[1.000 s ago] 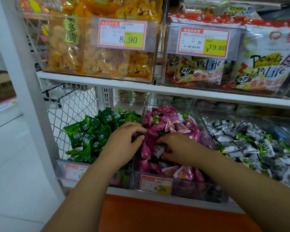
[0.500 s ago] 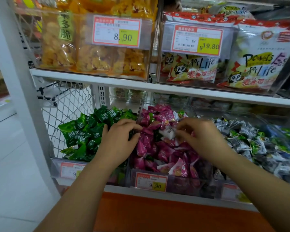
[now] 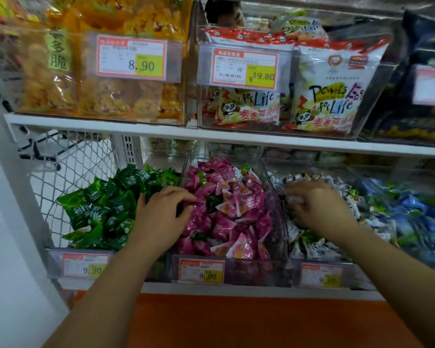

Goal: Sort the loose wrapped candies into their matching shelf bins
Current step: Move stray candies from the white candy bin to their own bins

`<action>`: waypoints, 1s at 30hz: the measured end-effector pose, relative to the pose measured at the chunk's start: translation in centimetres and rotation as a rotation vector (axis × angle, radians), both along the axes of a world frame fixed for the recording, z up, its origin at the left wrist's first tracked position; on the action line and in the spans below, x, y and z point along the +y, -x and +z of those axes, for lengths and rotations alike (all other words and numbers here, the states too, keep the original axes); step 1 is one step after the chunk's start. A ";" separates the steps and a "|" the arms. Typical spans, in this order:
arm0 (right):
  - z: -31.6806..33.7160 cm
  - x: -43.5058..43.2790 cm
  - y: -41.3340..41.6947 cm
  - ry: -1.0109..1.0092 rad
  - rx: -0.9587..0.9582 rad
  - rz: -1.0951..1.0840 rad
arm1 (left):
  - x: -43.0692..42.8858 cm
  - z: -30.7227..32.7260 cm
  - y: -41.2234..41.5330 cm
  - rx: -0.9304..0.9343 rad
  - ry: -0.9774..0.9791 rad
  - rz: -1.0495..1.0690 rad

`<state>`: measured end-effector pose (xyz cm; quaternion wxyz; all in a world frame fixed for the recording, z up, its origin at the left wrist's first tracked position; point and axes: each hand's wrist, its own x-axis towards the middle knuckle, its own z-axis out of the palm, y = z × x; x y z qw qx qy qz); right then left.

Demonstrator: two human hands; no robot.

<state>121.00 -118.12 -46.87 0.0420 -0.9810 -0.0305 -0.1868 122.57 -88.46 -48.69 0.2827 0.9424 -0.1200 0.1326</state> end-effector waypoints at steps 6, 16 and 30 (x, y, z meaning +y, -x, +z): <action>0.2 1.1 -0.1 -0.139 0.204 -0.041 | 0.5 0.1 0.0 0.021 0.010 -0.020; 1.7 11.7 -0.4 -0.207 0.378 0.460 | 2.4 -0.1 0.3 -0.044 0.106 -0.103; -0.7 12.4 -3.3 0.064 0.652 0.410 | 3.0 -0.4 0.2 -0.008 0.132 -0.152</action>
